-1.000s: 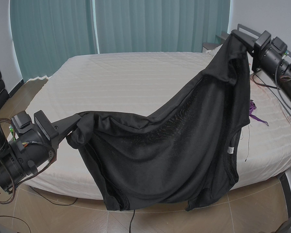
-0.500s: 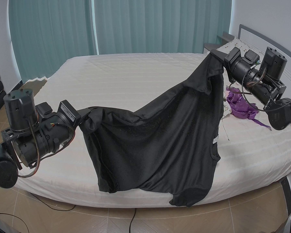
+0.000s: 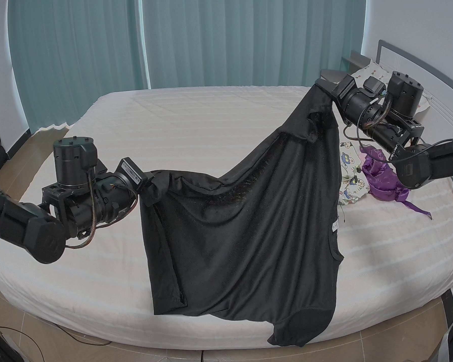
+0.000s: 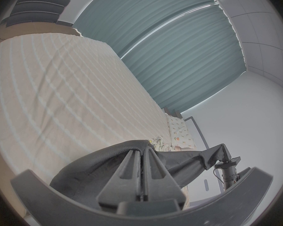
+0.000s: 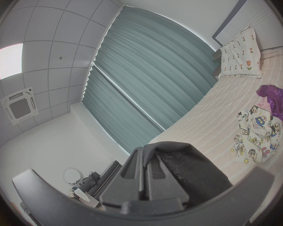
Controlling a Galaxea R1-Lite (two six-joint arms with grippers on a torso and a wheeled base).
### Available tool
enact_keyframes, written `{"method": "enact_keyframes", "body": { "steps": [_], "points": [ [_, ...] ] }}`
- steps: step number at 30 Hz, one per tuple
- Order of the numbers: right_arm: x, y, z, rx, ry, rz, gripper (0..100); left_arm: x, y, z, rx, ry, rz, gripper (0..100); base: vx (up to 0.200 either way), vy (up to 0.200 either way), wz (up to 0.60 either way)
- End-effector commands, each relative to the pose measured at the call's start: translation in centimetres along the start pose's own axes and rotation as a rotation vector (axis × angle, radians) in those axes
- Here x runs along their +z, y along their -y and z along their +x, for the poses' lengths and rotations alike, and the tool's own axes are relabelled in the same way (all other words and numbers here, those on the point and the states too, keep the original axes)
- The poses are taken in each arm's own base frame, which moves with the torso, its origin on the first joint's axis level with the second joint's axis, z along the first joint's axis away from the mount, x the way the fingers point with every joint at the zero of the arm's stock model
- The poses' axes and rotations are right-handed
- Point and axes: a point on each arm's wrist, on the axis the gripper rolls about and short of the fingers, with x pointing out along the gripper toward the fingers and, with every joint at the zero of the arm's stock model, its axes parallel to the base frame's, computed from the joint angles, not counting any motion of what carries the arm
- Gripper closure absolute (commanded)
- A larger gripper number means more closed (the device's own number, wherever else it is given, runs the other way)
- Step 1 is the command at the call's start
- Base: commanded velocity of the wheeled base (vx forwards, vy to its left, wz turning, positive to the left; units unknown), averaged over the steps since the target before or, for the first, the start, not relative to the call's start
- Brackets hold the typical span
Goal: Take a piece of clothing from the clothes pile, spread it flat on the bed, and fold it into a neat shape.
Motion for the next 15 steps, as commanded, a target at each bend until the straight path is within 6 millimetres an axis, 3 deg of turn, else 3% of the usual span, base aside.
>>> {"method": "enact_keyframes", "body": {
  "steps": [1, 3, 6, 12, 13, 14, 15],
  "points": [
    [-2.2, 2.4, 1.8, -0.032, -0.04, -0.005, 100, -0.6, -1.9, 3.4, 0.065, -0.023, -0.004, 100, 0.2, 0.0, 0.0],
    [-3.0, 3.3, 2.3, -0.044, -0.055, -0.014, 100, -0.8, -2.4, 4.5, 0.083, -0.03, -0.003, 100, 0.2, 0.0, 0.0],
    [-3.7, 4.3, 2.9, -0.057, -0.062, -0.019, 100, -1.0, -3.0, 5.5, 0.102, -0.033, -0.005, 100, 0.0, 0.0, 0.0],
    [-6.7, 7.5, 3.9, -0.112, -0.116, -0.007, 100, -1.9, -6.2, 9.3, 0.181, -0.05, -0.019, 100, 0.0, 0.0, 0.0],
    [-6.7, 7.5, 3.9, -0.112, -0.116, -0.007, 100, -1.9, -6.2, 9.3, 0.181, -0.05, -0.019, 0, 0.0, 0.0, 0.0],
    [-7.4, 8.2, 4.2, -0.123, -0.126, -0.002, 100, -1.9, -6.8, 9.9, 0.191, -0.049, -0.024, 0, 0.0, 0.0, 0.0],
    [-8.0, 8.7, 4.4, -0.132, -0.132, -0.001, 0, -1.8, -7.1, 10.4, 0.198, -0.042, -0.026, 0, 0.0, 0.0, 0.0]
  ]
}}
